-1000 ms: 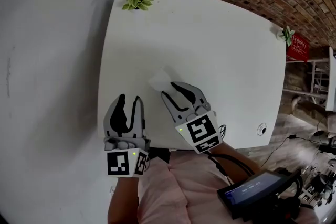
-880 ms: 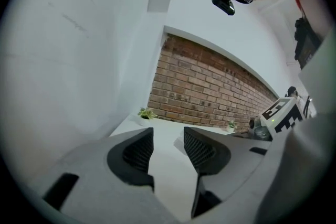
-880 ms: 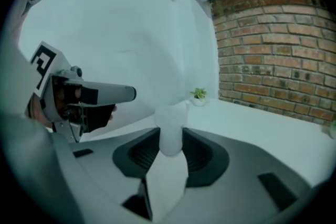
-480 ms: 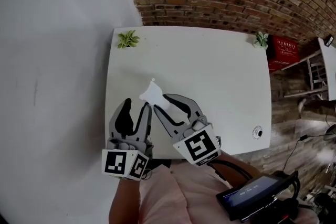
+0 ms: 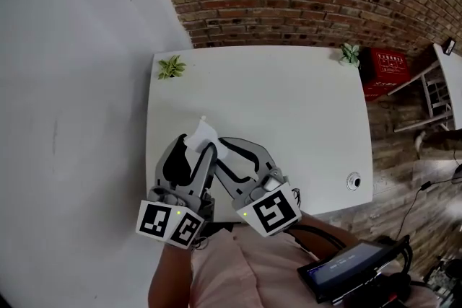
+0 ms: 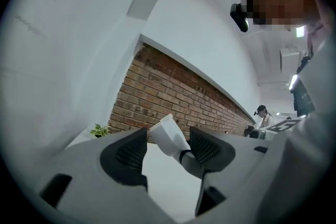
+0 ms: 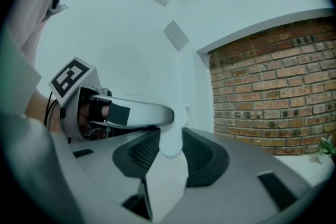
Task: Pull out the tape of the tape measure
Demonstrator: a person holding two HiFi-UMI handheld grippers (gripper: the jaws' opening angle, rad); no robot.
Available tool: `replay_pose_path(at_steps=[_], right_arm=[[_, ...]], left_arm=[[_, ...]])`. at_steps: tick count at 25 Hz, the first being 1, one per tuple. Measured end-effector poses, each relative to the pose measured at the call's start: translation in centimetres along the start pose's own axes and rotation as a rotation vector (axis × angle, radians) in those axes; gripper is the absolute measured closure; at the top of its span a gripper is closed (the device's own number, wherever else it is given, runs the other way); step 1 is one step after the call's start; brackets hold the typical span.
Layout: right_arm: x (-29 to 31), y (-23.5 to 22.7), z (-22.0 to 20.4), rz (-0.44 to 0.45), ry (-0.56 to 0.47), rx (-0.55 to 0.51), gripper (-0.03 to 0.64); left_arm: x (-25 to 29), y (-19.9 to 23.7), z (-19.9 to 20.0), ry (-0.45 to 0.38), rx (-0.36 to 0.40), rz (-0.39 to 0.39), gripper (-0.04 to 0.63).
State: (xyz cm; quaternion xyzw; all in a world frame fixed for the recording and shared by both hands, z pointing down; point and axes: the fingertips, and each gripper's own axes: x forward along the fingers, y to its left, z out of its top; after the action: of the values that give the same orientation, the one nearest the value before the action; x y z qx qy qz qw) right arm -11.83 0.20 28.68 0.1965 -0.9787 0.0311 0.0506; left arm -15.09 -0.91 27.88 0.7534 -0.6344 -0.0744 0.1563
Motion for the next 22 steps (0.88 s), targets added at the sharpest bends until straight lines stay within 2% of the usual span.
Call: replay_pose_path(at_steps=[3, 6, 8, 13, 18, 22], right_arm=[[-0.2, 0.0, 0.0, 0.002, -0.024, -0.020, 0.479], [-0.3, 0.1, -0.2, 0.011, -0.038, -0.033, 0.479], [-0.4, 0.1, -0.2, 0.018, -0.040, -0.050, 0.479], [-0.8, 0.3, 0.6, 0.029, -0.069, -0.101, 0.479], [-1.4, 0.2, 1.0, 0.026, -0.103, -0.114, 0.495], [-1.1, -0.7, -0.1, 0.000, -0.069, -0.046, 0.503]], left_arm=[[0.1, -0.4, 0.1, -0.010, -0.028, -0.042, 0.333], [-0.2, -0.2, 0.1, -0.035, -0.090, -0.066, 0.358], [-0.2, -0.2, 0.0, -0.036, -0.106, -0.079, 0.370], [-0.3, 0.9, -0.1, -0.037, -0.121, -0.047, 0.357], [-0.2, 0.6, -0.1, -0.055, -0.223, -0.070, 0.357], [-0.5, 1.3, -0.2, -0.074, -0.258, -0.056, 0.356]])
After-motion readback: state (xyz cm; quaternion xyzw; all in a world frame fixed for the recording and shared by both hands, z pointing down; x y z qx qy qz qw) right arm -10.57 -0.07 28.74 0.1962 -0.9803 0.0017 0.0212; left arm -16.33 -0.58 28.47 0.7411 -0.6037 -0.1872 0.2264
